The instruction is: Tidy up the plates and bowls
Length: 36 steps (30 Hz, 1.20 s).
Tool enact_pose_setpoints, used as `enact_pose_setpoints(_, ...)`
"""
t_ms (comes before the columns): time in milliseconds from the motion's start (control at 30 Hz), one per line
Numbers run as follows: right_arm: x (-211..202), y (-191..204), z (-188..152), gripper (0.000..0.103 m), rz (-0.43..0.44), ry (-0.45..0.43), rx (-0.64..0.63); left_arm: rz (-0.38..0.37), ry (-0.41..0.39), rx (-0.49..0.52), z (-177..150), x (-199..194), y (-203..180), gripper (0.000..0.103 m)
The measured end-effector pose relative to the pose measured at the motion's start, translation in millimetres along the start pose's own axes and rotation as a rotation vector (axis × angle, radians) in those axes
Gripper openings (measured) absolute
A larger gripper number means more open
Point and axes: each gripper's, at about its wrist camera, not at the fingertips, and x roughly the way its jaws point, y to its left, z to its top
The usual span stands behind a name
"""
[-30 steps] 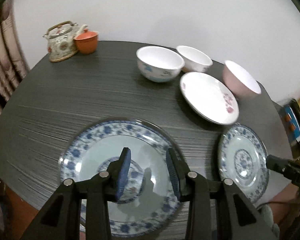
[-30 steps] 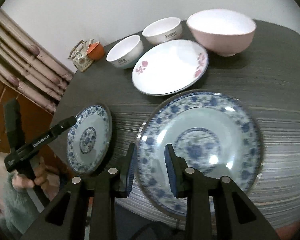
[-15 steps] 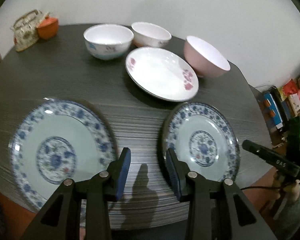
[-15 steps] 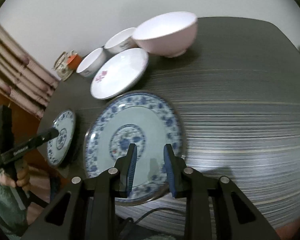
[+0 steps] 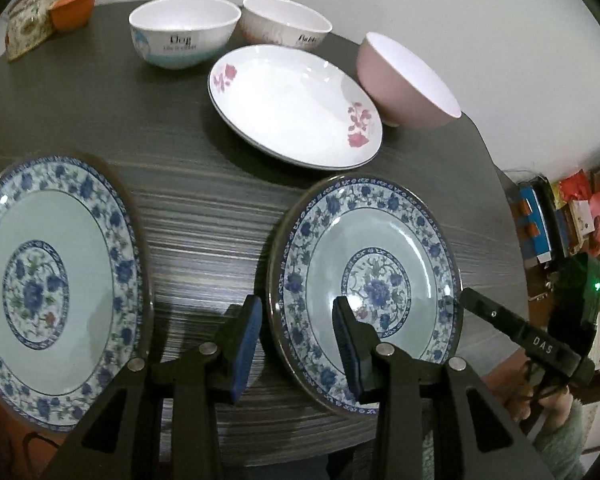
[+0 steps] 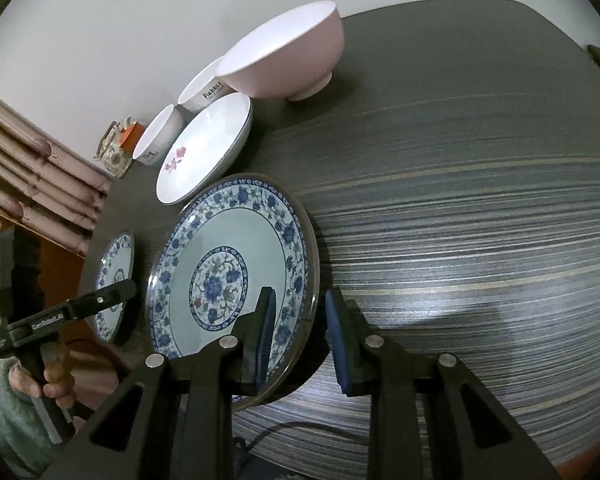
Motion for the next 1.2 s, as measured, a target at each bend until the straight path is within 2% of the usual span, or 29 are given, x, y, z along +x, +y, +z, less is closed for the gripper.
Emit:
enact_pose_setpoints(433, 15, -10, 0, 0.024, 0.064, 0.051, 0.065, -0.055, 0.062, -0.083, 7, 16, 11, 0.037)
enact_pose_setpoints(633, 18, -9, 1, 0.024, 0.079, 0.049, 0.058, -0.049, 0.062, -0.070, 11, 21, 10, 0.036)
enact_pose_setpoints(933, 26, -14, 4, 0.017, 0.100, 0.048, 0.093, -0.037, 0.067, -0.054, 15, 26, 9, 0.035)
enact_pose_setpoints(1100, 28, -16, 5, 0.013, 0.106, 0.041, 0.103, -0.004, 0.062, -0.028, 15, 27, 5, 0.034)
enact_pose_setpoints(1200, 28, -17, 4, 0.013, 0.108, 0.038, 0.108, 0.015, 0.061, -0.018, 13, 27, 4, 0.030)
